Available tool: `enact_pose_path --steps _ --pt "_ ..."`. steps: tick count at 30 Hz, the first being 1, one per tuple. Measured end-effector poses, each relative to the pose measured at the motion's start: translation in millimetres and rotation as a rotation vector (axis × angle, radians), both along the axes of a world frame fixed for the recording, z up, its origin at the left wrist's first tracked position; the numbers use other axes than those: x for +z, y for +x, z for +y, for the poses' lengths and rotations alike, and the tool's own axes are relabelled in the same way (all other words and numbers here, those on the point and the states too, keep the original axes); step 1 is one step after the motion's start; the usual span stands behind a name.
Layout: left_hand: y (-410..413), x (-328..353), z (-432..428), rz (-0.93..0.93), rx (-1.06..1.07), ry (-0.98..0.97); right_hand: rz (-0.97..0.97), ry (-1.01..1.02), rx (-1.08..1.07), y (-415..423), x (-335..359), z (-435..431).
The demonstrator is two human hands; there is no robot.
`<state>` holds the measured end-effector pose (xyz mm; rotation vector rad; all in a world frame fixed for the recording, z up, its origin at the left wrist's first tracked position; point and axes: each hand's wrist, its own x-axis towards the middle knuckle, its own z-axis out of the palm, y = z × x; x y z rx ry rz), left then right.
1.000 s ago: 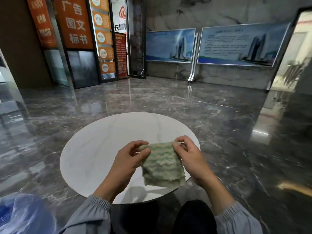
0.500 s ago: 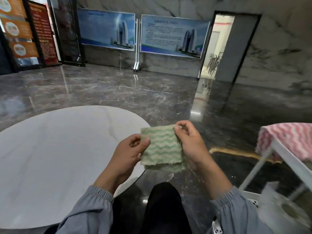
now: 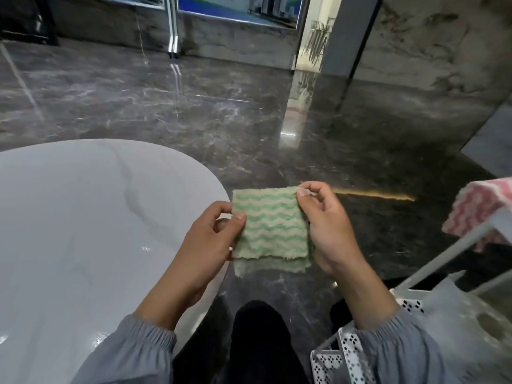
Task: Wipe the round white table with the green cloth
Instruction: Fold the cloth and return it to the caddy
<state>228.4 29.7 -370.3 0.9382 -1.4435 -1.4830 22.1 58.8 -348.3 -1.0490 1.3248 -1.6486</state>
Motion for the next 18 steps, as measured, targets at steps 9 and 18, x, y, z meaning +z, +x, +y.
enact_pose_path --steps 9,18 --pt "-28.6 41.2 -74.4 -0.113 -0.021 0.088 0.440 0.122 -0.252 -24.4 23.6 -53.4" --pt "-139.8 198.3 -75.7 -0.150 -0.264 0.228 0.129 0.411 -0.382 -96.8 183.3 23.9"
